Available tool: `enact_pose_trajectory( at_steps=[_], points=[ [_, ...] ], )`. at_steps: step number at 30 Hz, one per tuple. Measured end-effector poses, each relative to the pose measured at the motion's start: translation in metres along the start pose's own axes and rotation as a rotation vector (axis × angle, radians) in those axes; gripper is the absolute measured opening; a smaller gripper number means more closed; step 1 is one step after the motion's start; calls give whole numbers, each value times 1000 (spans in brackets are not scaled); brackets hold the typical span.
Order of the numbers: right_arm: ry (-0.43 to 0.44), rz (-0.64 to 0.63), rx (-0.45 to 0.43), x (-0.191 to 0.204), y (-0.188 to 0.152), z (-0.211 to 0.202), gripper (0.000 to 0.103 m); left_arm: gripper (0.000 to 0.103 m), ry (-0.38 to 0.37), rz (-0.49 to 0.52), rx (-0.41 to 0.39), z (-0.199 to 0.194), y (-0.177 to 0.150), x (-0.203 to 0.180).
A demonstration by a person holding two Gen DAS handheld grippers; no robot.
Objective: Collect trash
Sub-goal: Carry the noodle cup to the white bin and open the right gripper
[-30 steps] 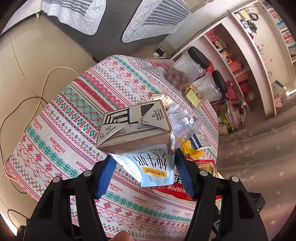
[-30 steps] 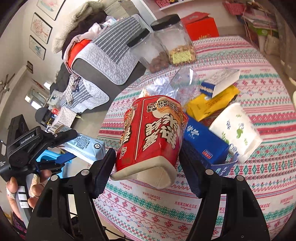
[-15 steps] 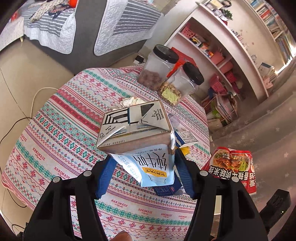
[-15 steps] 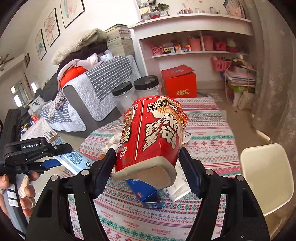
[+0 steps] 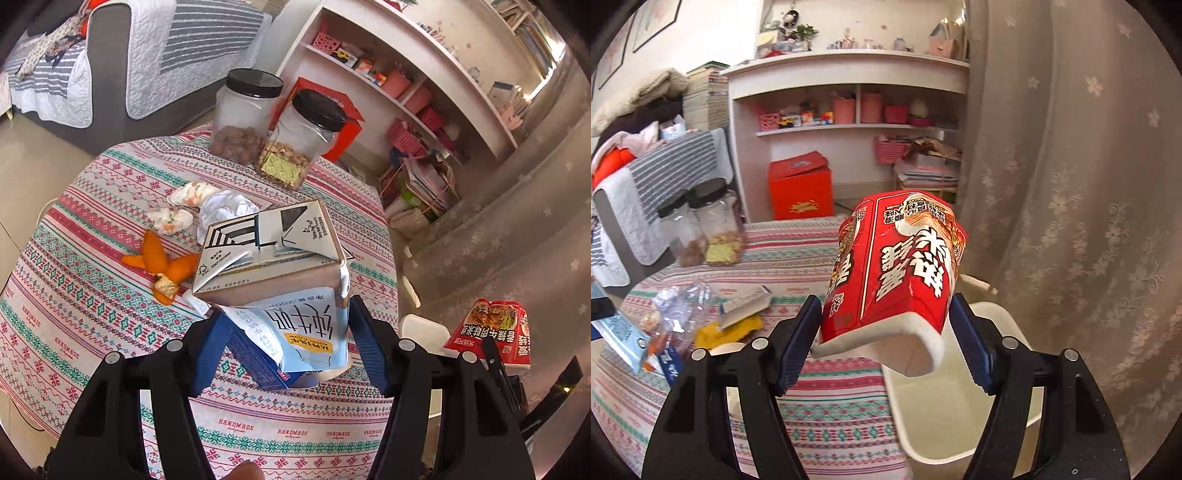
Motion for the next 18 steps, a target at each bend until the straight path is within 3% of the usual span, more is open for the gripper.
enact_pose_trajectory(
  at_steps=[6, 12, 18],
  points=[
    [-167, -19, 50, -45, -11, 15, 73, 63, -12, 56, -6, 6, -6, -35],
    [-216, -1, 69, -74, -16, 10, 93, 62, -51, 116, 15, 19, -20, -79],
    [-258, 25, 27, -103, -10, -8, 96, 63, -111, 182, 25, 29, -38, -134]
  ],
)
Point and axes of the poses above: each gripper's, at about its wrist camera, not at the fingertips, and z roughly the way its jaws point, x to its left, y to its top, the point moved 8 cm from there along z, roughly the way its jaws point, and after that the axes turned 8 degrees about y, right-handed, at the moved point
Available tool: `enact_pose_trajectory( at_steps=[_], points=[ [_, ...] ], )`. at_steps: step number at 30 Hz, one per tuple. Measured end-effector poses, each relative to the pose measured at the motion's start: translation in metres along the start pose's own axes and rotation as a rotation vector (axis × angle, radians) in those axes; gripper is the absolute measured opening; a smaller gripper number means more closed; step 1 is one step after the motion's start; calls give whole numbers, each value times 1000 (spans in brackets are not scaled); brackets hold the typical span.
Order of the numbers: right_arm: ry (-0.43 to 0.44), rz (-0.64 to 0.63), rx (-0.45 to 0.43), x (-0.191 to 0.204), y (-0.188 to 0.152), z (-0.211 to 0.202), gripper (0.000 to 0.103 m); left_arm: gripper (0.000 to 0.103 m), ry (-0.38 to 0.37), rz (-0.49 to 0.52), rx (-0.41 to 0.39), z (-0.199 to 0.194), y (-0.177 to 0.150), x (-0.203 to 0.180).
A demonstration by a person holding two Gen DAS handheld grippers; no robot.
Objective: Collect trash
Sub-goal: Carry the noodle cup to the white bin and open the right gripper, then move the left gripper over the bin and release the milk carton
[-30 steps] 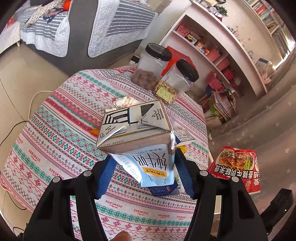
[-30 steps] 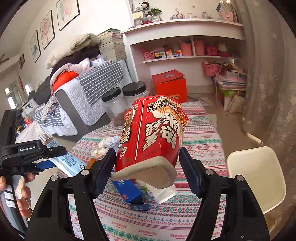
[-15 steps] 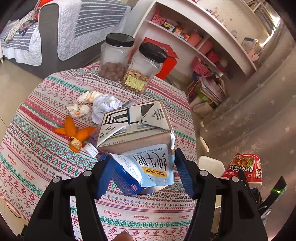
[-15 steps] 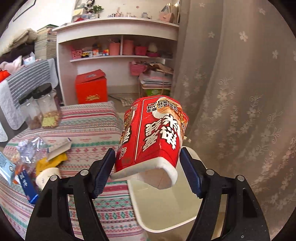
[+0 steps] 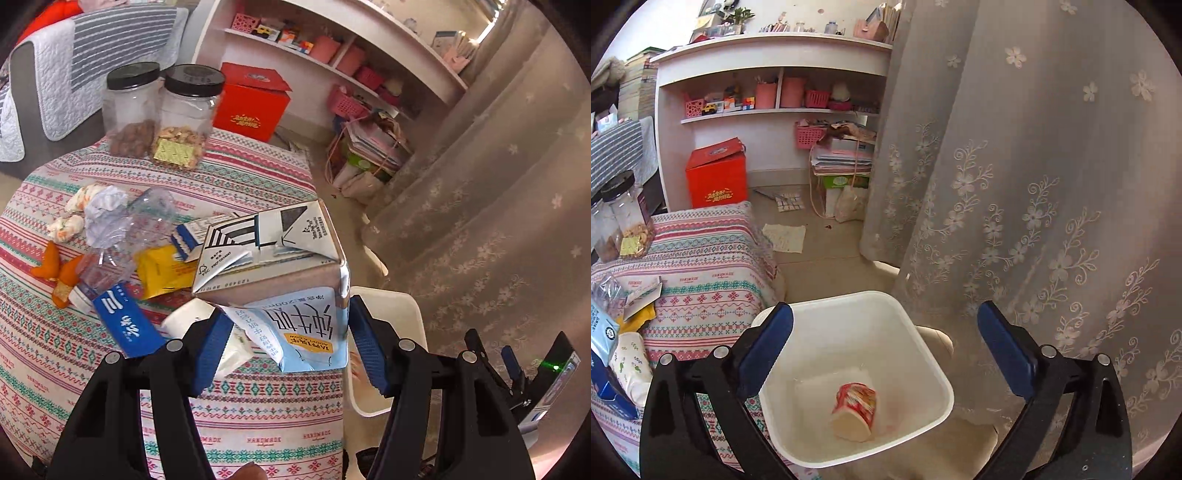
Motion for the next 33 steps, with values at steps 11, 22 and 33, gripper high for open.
enact_pose_trajectory(
  at_steps=[11, 22, 33],
  points=[
    [-57, 164, 36, -69, -1, 2, 96, 63, -61, 79, 31, 43, -15, -100],
    [-106, 241, 87, -109, -12, 7, 96, 64, -68, 190, 55, 72, -26, -177],
    [-90, 213, 96, -94, -9, 10, 96, 84, -13, 169, 73, 71, -27, -150]
  ],
)
Point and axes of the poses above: each gripper's, at about its wrist camera, not at the fingertips, and z roughly the way its jaws point, x to its left, y to its top, the point moved 8 cm from there along z, roughly the way its jaws point, and after that the axes turned 8 degrees about y, right-handed, at the moved point
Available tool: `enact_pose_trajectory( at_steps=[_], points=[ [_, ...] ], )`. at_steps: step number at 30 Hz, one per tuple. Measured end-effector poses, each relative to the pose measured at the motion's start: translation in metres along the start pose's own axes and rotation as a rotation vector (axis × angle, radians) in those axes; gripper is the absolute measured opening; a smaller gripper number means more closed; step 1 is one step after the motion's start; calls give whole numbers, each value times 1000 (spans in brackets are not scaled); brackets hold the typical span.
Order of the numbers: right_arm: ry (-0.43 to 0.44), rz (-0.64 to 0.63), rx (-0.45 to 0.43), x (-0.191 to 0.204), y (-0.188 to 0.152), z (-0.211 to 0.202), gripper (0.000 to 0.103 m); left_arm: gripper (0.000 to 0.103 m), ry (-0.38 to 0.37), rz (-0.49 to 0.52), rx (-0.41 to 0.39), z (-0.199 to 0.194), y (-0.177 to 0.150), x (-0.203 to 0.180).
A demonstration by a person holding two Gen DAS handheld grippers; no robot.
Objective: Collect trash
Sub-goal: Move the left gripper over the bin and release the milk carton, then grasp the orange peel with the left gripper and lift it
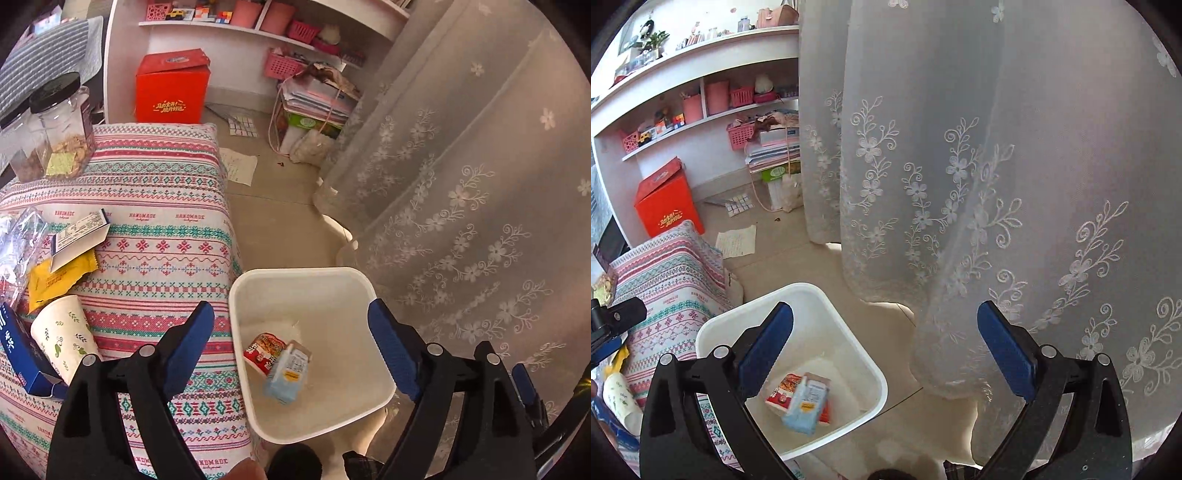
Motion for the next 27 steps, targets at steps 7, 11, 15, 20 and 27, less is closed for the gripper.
enact_pose_trajectory(
  at_steps=[7, 11, 15, 20, 27],
  points=[
    [34, -62, -31, 37, -2, -7, 96, 89, 143, 2, -70, -22, -4, 45],
    [61, -122, -49, 66, -6, -15, 96, 91, 204, 4, -101, -38, -6, 70],
    [104, -151, -69, 93, -8, -25, 96, 91, 291, 7, -99, -45, -10, 99],
    [147, -177, -76, 125, -11, -33, 96, 91, 382, -48, -70, -46, -16, 151],
    [188, -244, -39, 173, -28, -31, 96, 91, 477, -151, -37, -50, -21, 230]
  ],
)
Point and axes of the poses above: each gripper's, at about its wrist camera, not at the fingertips, and z roughly the way its jaws point, x to its left, y to its top, the point moved 8 cm from there along z, roughly the way its jaws point, and after that the axes turned 8 degrees about y, right-handed, at the moved point
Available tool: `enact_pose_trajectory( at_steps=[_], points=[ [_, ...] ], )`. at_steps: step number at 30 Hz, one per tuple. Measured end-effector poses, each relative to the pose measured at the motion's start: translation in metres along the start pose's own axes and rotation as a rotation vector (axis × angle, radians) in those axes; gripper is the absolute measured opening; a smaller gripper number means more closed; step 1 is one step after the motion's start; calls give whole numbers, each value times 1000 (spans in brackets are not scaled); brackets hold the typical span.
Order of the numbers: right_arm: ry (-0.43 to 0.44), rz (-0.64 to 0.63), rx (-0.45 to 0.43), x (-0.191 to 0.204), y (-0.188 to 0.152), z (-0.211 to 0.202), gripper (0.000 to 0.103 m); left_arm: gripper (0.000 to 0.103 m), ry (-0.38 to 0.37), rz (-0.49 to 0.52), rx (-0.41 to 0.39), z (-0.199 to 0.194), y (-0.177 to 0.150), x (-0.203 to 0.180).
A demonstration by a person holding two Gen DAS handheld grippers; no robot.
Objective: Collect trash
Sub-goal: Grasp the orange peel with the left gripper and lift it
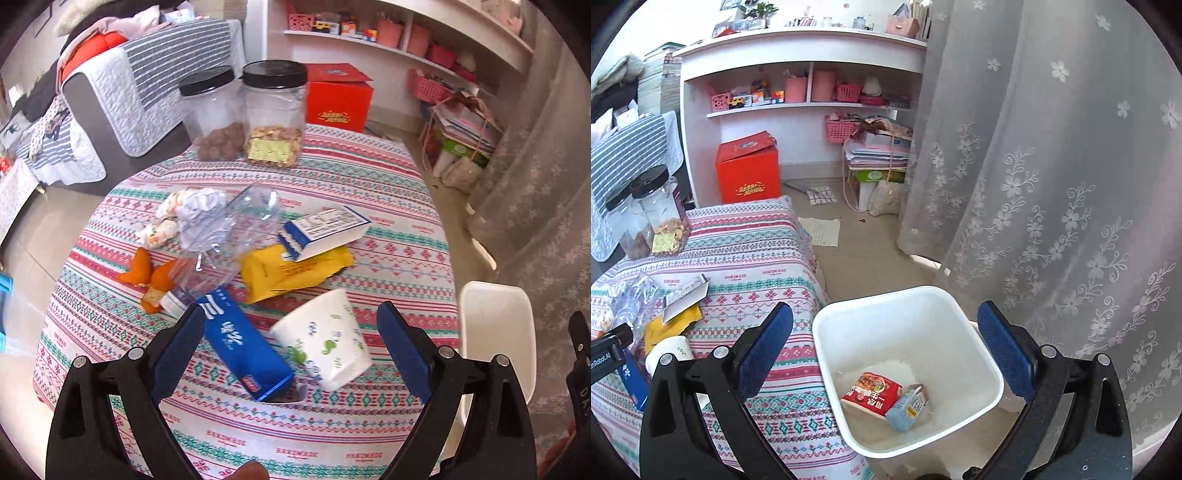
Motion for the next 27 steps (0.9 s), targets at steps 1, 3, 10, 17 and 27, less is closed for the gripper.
enact_pose_trajectory(
  at_steps=[1, 3, 10, 17, 27],
  points=[
    [6, -9, 4, 7, -1, 1, 96, 91, 9, -17, 12, 6, 1, 11],
    [22, -30, 11, 23, -3, 3, 96, 91, 22, -51, 41, 17, 3, 32],
    [73, -92, 59, 67, -11, 14, 96, 91, 28, -251, 157, 62, 12, 116],
    [95, -112, 117, 87, -20, 27, 96, 85, -76, -520, 286, 106, 16, 177],
    [149, -123, 151, 111, -22, 33, 96, 61, -115, -572, 389, 145, 5, 179]
  ],
)
Point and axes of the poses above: each gripper's, at about its wrist camera, not at the fingertips, and z roughly the way its jaws point, x to its left, y to its top, the point moved 8 cm from there along z, roughly the way its jaws point, and after that the axes turned 8 degrees about y, right-handed, at the moved point
